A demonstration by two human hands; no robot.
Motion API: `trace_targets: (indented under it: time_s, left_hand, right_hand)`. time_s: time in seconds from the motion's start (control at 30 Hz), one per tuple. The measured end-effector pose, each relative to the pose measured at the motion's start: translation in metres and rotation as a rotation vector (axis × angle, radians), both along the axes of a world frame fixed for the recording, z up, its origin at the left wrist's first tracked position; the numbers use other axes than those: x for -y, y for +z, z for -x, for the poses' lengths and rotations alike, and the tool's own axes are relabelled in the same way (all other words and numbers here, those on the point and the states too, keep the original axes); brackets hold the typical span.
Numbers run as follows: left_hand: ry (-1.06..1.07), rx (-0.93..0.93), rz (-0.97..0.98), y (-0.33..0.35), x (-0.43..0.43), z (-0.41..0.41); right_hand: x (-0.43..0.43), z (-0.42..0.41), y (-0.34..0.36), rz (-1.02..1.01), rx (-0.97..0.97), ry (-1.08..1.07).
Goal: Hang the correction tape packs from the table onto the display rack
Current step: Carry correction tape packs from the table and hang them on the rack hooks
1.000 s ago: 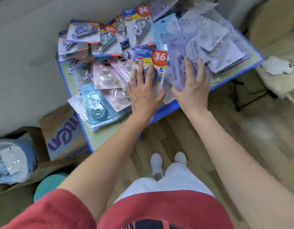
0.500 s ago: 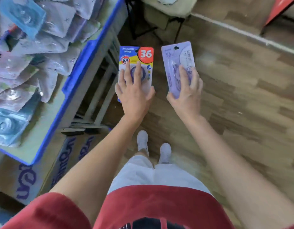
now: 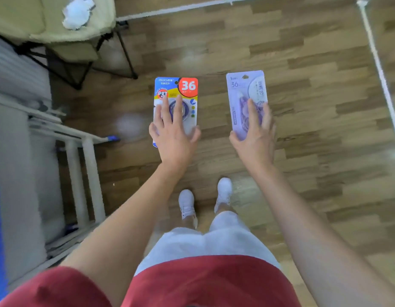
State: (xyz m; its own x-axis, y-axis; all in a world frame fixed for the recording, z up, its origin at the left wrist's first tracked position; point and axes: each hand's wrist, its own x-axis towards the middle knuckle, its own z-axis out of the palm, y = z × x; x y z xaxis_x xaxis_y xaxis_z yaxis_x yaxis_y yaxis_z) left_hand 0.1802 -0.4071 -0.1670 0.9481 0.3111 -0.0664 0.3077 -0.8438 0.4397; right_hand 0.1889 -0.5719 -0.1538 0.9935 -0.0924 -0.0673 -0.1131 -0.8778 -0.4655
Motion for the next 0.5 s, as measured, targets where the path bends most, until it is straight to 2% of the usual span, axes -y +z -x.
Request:
trace_targets:
  time_s: [0.27,0.5]
  left_hand:
    - [-0.194,-0.010,-0.008,-0.010,0.108,-0.076]
    - [-0.179,0.019,0.066,-0.007,0.232,-0.173]
  right_hand:
    - [0.110,-0.041,-0.010,-0.007,-0.009,-0.218]
    - [0.237,-0.118,-0.005,0.016,-0.032,-0.248]
